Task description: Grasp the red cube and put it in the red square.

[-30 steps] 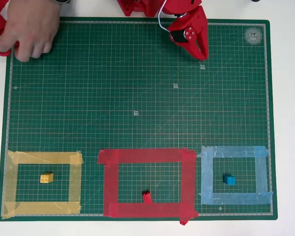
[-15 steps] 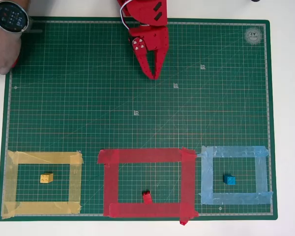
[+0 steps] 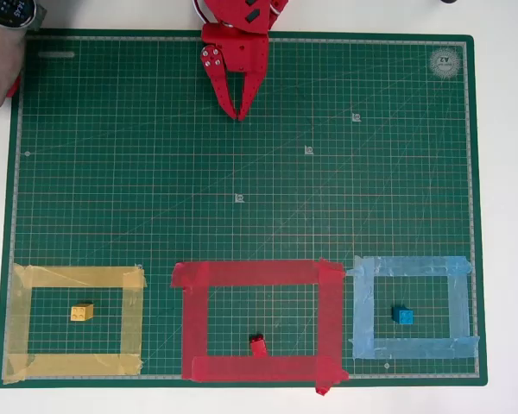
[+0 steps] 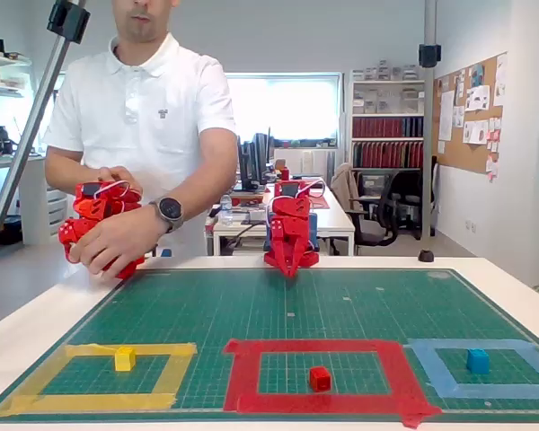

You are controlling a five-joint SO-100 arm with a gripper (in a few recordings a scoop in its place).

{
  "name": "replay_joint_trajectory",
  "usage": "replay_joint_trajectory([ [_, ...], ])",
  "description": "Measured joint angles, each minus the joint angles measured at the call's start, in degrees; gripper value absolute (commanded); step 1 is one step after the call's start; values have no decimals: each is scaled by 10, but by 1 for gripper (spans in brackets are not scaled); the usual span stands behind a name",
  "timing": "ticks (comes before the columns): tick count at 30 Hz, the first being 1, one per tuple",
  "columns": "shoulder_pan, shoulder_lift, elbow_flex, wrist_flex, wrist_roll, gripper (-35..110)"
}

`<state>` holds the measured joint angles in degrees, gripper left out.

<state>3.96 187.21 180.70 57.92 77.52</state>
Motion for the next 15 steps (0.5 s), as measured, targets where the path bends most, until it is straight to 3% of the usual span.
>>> replay_joint_trajectory([
  [8,2,26,0,127,0,-2],
  [15,2,26,0,162,0,-1],
])
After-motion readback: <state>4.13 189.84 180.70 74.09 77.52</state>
